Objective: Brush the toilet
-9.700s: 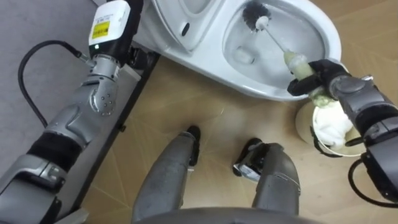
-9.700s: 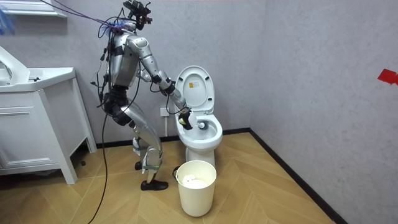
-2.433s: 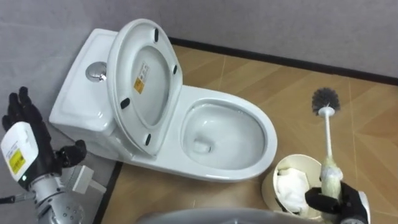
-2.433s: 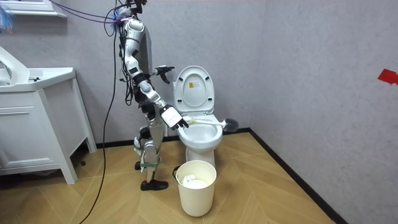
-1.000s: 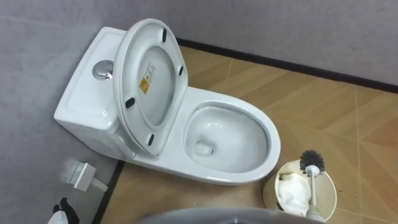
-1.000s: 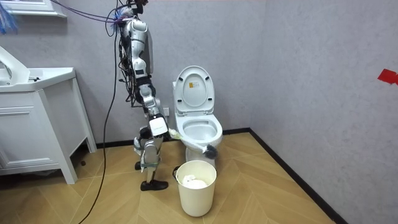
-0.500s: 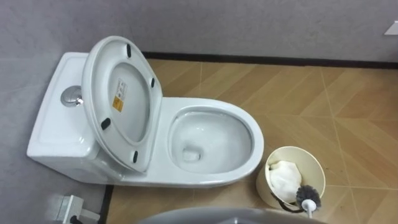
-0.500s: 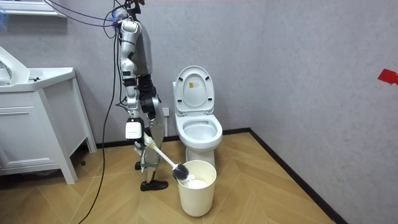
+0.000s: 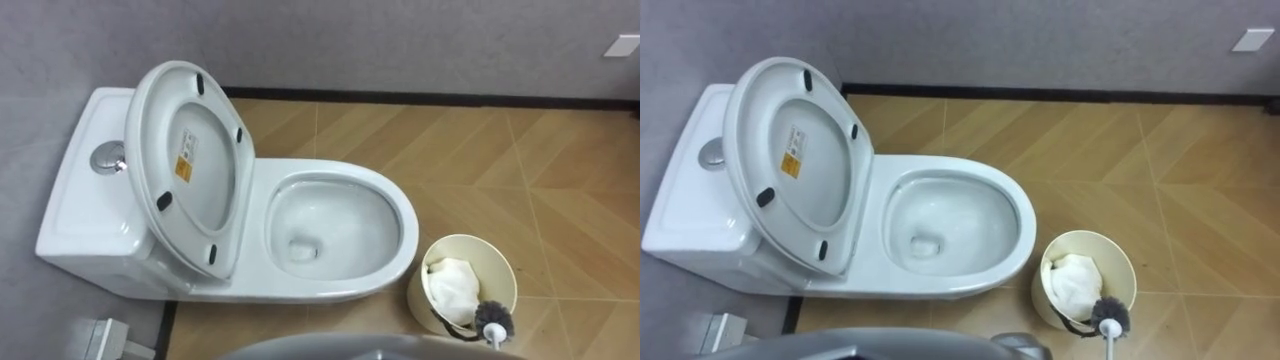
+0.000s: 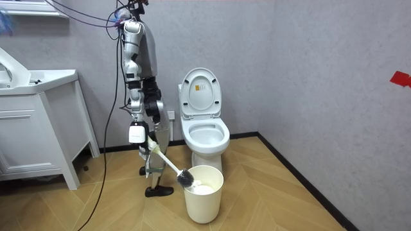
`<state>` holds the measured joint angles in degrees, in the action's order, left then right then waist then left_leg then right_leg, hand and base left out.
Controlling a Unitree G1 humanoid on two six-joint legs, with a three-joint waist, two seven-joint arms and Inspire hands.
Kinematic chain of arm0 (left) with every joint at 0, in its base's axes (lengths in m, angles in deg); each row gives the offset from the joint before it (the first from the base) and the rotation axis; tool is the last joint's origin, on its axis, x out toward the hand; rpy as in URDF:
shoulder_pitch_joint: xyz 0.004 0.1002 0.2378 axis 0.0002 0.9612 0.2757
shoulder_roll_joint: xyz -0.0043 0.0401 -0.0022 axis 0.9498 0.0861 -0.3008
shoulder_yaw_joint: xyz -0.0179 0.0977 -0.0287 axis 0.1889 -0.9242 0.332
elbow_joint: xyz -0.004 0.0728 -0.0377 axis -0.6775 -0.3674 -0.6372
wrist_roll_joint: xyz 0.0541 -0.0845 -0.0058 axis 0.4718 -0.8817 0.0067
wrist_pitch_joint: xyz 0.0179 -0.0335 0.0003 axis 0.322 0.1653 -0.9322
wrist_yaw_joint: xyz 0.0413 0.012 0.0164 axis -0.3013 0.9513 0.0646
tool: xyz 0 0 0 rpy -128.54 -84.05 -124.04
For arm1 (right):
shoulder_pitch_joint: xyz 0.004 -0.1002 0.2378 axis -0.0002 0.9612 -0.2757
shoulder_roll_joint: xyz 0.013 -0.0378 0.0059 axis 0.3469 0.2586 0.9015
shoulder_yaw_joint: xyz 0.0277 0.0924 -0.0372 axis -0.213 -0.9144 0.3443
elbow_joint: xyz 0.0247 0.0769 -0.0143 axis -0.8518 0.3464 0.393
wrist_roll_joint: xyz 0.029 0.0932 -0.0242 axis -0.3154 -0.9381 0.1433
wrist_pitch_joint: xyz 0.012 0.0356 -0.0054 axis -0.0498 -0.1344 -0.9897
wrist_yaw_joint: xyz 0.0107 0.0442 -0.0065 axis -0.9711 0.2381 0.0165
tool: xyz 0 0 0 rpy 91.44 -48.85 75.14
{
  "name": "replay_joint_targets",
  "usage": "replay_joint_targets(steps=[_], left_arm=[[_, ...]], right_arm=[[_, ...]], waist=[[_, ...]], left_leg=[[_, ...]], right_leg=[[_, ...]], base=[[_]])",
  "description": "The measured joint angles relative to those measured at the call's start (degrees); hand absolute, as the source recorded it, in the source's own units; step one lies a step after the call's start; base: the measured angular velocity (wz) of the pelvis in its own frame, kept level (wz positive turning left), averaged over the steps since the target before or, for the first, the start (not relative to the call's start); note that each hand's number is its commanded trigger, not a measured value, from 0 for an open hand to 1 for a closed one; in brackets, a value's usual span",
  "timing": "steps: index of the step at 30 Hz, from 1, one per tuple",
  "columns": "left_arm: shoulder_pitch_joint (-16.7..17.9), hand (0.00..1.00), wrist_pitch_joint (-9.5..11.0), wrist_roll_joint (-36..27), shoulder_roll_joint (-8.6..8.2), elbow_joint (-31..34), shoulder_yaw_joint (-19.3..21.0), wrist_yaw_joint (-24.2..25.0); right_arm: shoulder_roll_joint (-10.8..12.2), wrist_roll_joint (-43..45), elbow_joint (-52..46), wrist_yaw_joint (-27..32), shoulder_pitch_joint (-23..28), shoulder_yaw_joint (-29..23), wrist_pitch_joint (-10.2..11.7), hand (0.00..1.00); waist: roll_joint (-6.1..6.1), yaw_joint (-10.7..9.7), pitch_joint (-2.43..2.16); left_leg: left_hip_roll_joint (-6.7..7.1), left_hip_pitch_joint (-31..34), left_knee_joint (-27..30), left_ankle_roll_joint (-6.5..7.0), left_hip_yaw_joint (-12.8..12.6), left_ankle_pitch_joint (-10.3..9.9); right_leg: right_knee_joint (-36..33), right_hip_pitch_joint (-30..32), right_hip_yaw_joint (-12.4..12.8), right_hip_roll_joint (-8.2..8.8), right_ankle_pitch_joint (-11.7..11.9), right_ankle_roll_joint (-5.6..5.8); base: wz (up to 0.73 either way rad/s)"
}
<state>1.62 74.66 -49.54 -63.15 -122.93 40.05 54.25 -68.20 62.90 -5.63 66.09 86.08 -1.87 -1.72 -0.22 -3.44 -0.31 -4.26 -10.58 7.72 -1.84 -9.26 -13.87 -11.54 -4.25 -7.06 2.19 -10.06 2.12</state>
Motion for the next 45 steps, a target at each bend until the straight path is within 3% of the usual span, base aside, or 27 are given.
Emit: replay_joint_targets(steps=[16,45], left_arm=[[-0.02,0.00,-1.92,-0.05,-0.06,-1.86,-1.84,3.21],[-0.66,0.00,-2.31,0.10,-0.34,-1.76,-0.73,5.22]], right_arm=[[-0.01,-1.34,0.13,1.65,-3.08,0.18,-0.32,0.00],[0.09,-1.25,-0.11,-0.65,-3.69,3.78,0.80,0.00]], waist=[[-0.06,0.47,0.06],[0.18,1.05,0.16]], left_leg=[[0.03,-0.30,0.01,-0.01,0.40,0.00],[0.18,-0.05,0.02,-0.03,0.75,0.00]], right_leg=[[-0.08,-0.78,-0.19,0.04,-0.27,0.05],[0.46,-0.72,-0.90,0.25,-1.39,0.10]], base=[[0.00],[0.01]])
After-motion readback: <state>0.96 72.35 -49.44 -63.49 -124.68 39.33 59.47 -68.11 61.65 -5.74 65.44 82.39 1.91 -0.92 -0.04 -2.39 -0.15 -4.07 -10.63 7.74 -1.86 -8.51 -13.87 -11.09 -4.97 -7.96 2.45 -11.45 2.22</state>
